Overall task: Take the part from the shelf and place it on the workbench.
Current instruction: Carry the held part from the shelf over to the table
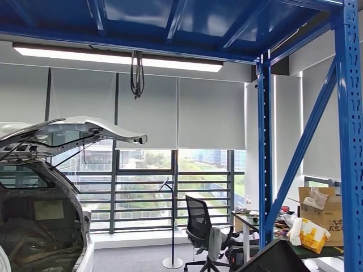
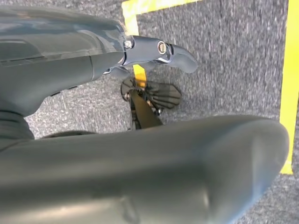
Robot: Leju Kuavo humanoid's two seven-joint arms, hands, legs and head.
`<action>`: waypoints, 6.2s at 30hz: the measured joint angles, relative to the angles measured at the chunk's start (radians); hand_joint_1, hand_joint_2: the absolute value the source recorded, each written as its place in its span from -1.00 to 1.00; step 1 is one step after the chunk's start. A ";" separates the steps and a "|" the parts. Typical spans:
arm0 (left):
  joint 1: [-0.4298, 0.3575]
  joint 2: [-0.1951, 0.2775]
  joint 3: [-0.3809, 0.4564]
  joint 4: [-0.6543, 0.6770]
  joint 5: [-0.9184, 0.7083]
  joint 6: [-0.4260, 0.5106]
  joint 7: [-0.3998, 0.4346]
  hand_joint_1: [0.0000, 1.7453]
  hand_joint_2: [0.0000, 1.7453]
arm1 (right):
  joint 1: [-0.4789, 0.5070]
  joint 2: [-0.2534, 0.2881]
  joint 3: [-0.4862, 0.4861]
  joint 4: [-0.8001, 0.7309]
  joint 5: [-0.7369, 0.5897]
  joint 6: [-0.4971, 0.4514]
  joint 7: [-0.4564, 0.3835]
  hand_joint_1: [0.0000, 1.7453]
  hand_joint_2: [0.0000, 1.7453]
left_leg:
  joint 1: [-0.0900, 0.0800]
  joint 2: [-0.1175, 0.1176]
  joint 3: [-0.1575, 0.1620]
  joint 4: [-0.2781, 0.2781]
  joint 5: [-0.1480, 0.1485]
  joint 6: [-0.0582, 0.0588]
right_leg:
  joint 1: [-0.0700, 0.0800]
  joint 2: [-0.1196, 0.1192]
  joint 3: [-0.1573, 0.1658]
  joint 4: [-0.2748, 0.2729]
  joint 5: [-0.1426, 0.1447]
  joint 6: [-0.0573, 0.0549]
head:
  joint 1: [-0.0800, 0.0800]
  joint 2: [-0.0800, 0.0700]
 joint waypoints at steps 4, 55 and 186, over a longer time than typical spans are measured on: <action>-0.001 0.001 0.000 0.002 0.001 0.000 -0.001 -1.00 1.00 | -0.017 -0.004 0.024 0.002 0.003 0.000 0.001 1.00 1.00 | 0.008 -0.003 0.017 0.006 -0.024 -0.029 | -0.006 -0.005 0.099 -0.218 0.100 0.005 | 0.001 0.000; -0.003 -0.007 -0.014 0.005 0.003 0.021 0.013 -1.00 1.00 | -0.066 -0.020 0.061 0.024 0.022 -0.034 -0.014 1.00 1.00 | 0.001 -0.001 -0.016 0.031 -0.007 -0.014 | 0.017 -0.012 0.080 -0.233 0.100 -0.014 | 0.003 0.000; 0.014 0.136 0.049 0.058 0.007 0.093 0.215 -1.00 1.00 | -0.087 -0.062 0.074 -0.011 0.310 -0.045 -0.131 1.00 1.00 | -0.012 -0.056 -0.112 0.039 0.076 0.004 | 0.021 -0.007 0.101 -0.027 -0.072 -0.040 | 0.006 0.000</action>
